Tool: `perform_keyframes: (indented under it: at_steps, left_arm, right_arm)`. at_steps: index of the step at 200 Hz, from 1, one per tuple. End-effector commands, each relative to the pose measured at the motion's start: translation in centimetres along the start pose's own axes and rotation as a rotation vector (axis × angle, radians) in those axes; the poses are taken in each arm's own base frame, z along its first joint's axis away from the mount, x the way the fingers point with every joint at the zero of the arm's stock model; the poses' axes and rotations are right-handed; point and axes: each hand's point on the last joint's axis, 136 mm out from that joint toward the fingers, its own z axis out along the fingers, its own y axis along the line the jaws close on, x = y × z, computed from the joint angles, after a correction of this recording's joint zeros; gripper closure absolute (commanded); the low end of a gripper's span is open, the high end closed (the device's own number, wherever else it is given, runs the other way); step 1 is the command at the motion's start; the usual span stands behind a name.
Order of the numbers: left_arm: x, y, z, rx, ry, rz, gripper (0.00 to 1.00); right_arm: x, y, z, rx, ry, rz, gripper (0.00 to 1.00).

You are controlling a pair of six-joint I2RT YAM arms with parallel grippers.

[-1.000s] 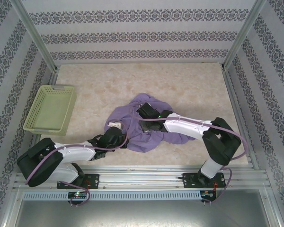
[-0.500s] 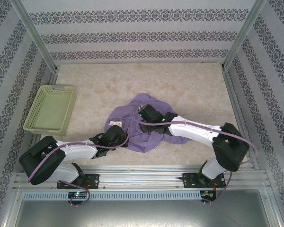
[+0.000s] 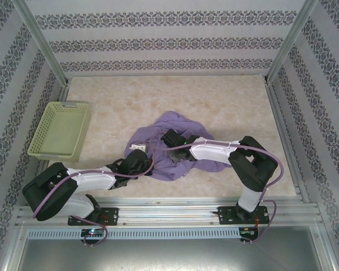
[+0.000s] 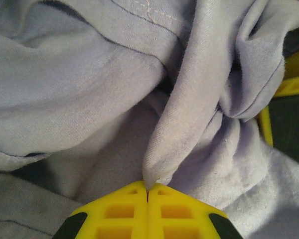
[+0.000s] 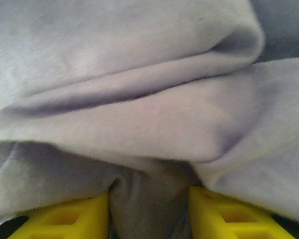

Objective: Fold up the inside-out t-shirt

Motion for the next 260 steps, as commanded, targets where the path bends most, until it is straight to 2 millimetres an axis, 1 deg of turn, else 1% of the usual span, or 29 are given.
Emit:
perform_keyframes:
  at_steps: [1, 18, 26, 32, 51, 69, 81, 102, 118, 129, 140, 151, 155, 164, 172, 178, 186, 196, 207, 215, 232, 238, 250, 260]
  left_arm:
    - [-0.2, 0.4, -0.3, -0.015, -0.001, 0.009, 1.0]
    - [-0.1, 0.6, -0.3, -0.019, 0.001, 0.007, 1.0]
    - [-0.1, 0.6, -0.2, -0.022, 0.001, 0.008, 1.0]
    - [0.0, 0.8, -0.2, -0.028, 0.004, 0.01, 1.0]
    - [-0.1, 1.6, -0.2, -0.081, 0.009, 0.02, 1.0]
    - [-0.2, 3.1, -0.3, -0.189, 0.02, 0.038, 1.0]
    - [-0.5, 4.2, -0.5, -0.267, 0.027, 0.057, 1.0]
    - [-1.5, 5.6, -0.9, -0.363, 0.023, 0.08, 1.0]
    - [-3.0, 5.7, -1.5, -0.384, -0.013, 0.092, 1.0]
    - [-4.2, 5.3, -2.1, -0.386, -0.047, 0.106, 1.0]
    - [-5.4, 4.2, -2.7, -0.356, -0.078, 0.125, 1.0]
    - [-6.4, 2.2, -3.2, -0.273, -0.095, 0.144, 1.0]
    - [-6.6, 1.3, -3.4, -0.234, -0.099, 0.149, 0.98]
    - [-7.1, -0.8, -4.2, -0.141, -0.116, 0.155, 0.88]
    - [-7.4, -2.9, -5.1, -0.058, -0.146, 0.167, 0.79]
    - [-7.5, -4.6, -5.9, 0.009, -0.173, 0.183, 0.74]
    - [-7.2, -6.7, -6.8, 0.09, -0.196, 0.211, 0.69]
    - [-6.3, -9.0, -7.4, 0.179, -0.2, 0.247, 0.63]
    - [-4.9, -11.2, -7.4, 0.262, -0.187, 0.298, 0.58]
    - [-3.8, -12.5, -7.2, 0.311, -0.175, 0.337, 0.52]
    - [-1.7, -14.4, -6.4, 0.389, -0.149, 0.38, 0.41]
    - [-1.5, -15.0, -6.3, 0.419, -0.15, 0.377, 0.38]
    - [-1.1, -15.5, -5.6, 0.441, -0.149, 0.367, 0.32]
    - [-1.2, -15.1, -4.7, 0.404, -0.15, 0.358, 0.28]
  right_arm:
    - [-1.7, -1.2, -0.9, 0.018, -0.05, 0.023, 0.7]
    - [-2.1, -1.5, -1.1, 0.008, -0.056, 0.042, 0.9]
    - [-2.3, -1.6, -1.3, 0.011, -0.062, 0.041, 0.97]
    - [-2.5, -1.7, -1.6, 0.012, -0.068, 0.042, 1.0]
    - [-3.0, -1.9, -2.9, 0.019, -0.089, 0.041, 1.0]
    - [-3.5, -2.1, -5.1, 0.03, -0.129, 0.037, 1.0]
    - [-3.9, -2.1, -7.1, 0.042, -0.162, 0.027, 1.0]
    - [-4.7, -2.2, -11.7, 0.048, -0.251, 0.02, 1.0]
    - [-5.1, -2.6, -14.9, 0.011, -0.335, 0.062, 1.0]
    - [-5.2, -2.8, -16.5, -0.025, -0.39, 0.103, 1.0]
    - [-5.3, -2.6, -17.5, -0.076, -0.437, 0.142, 1.0]
    - [-5.5, -1.9, -18.0, -0.14, -0.475, 0.177, 1.0]
    - [-5.5, -1.7, -17.9, -0.158, -0.482, 0.192, 1.0]
    - [-5.5, -1.4, -17.6, -0.183, -0.49, 0.232, 1.0]
    - [-5.5, -1.5, -17.1, -0.181, -0.493, 0.272, 1.0]
    - [-5.5, -1.5, -16.7, -0.182, -0.495, 0.297, 1.0]
    - [-5.6, -1.3, -16.1, -0.188, -0.496, 0.325, 1.0]
    - [-5.9, -0.9, -15.7, -0.208, -0.502, 0.352, 1.0]
    - [-6.2, -0.4, -15.3, -0.232, -0.502, 0.368, 1.0]
    - [-6.5, 0.0, -15.1, -0.244, -0.503, 0.378, 1.0]
    - [-6.8, 0.2, -14.9, -0.245, -0.502, 0.398, 1.0]
    - [-6.8, 0.3, -14.8, -0.245, -0.501, 0.405, 1.0]
    - [-6.7, 0.4, -14.4, -0.249, -0.494, 0.423, 1.0]
    - [-6.6, 0.5, -14.1, -0.257, -0.488, 0.438, 1.0]
